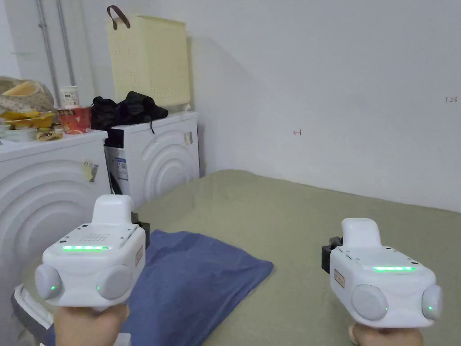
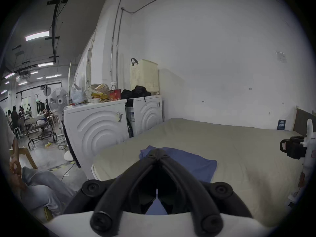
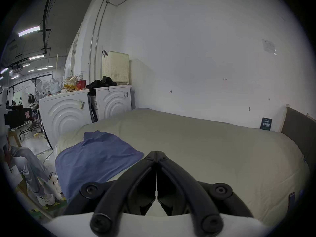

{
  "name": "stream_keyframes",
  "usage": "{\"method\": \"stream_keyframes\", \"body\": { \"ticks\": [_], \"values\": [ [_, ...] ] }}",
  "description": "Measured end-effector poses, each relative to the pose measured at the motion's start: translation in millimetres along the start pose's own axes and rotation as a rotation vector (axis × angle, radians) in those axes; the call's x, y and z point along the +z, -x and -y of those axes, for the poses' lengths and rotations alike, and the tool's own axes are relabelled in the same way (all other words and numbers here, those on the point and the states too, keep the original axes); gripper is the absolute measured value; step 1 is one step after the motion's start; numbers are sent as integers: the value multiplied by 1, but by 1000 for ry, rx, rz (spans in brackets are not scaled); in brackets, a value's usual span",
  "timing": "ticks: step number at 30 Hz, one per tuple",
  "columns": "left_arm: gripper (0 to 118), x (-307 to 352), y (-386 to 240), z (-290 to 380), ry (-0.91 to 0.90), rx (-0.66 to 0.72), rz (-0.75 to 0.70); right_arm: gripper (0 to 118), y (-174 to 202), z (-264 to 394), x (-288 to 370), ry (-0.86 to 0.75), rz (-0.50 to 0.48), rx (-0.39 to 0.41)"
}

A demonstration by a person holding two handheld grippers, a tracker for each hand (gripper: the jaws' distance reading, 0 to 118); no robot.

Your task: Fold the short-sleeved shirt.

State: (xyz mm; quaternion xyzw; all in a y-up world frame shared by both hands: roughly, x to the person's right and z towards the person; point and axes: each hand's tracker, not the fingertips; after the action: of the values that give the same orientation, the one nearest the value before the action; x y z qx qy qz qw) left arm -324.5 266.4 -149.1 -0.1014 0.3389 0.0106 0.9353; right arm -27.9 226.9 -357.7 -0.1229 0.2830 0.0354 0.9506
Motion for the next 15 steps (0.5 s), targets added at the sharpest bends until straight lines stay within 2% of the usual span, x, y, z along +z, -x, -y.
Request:
{"method": "stream_keyframes", "body": {
  "ticks": [3,6,11,12,13,14,15],
  "values": [
    [0,-27,-3,1,45,-10,46,1,-7,1,-5,20,9,8],
    [0,-71,-17,-11,149,-86,147,1,-23,6,-16,43,31,22],
    [0,-181,-62,-47,550,-241,308,1,-48,19,-36,77,75,47],
    [0,-145,-49,-30,634,-276,336,1,-53,23,-42,93,87,44],
    [0,-143,-50,-26,739,-305,370,1,-59,28,-50,104,97,42],
    [0,-188,-68,-30,811,-305,399,1,-63,33,-55,118,106,37],
    [1,-178,-68,-13,887,-298,433,1,-67,38,-61,132,113,25]
  ]
}}
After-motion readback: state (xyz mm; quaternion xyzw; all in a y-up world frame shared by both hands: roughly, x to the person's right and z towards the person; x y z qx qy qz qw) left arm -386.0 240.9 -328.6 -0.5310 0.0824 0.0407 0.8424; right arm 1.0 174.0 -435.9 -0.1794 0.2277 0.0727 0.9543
